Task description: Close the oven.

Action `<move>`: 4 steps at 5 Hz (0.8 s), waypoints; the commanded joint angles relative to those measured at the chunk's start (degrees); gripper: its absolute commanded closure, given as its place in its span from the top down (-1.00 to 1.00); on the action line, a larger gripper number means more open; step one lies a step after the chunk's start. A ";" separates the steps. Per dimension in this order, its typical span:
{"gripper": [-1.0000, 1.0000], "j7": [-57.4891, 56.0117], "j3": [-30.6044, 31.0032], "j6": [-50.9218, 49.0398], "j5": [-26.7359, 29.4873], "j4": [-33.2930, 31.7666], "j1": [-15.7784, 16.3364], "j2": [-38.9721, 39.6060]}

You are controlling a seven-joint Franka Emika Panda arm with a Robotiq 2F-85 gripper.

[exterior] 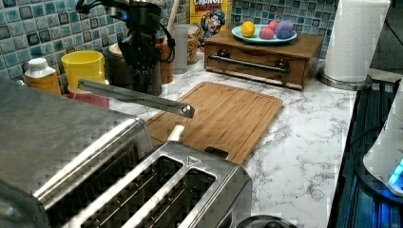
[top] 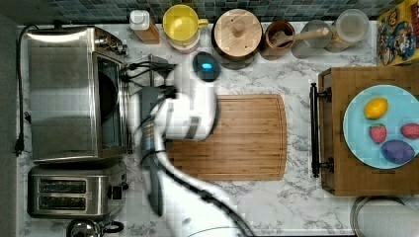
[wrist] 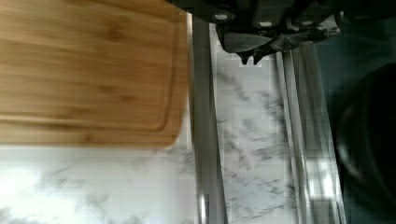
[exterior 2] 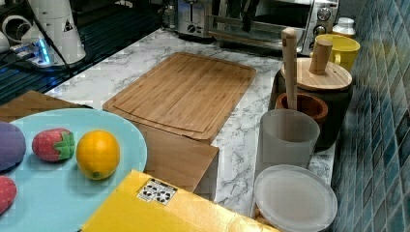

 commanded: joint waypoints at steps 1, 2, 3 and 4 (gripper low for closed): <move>-1.00 17.58 6.85 4.16 -10.76 6.52 13.41 -4.17; -1.00 21.59 6.99 5.88 -15.54 5.64 15.41 -7.79; -1.00 30.73 7.46 -1.00 -28.08 12.40 19.55 -2.63; -1.00 39.48 6.82 0.20 -37.08 12.77 21.38 -2.17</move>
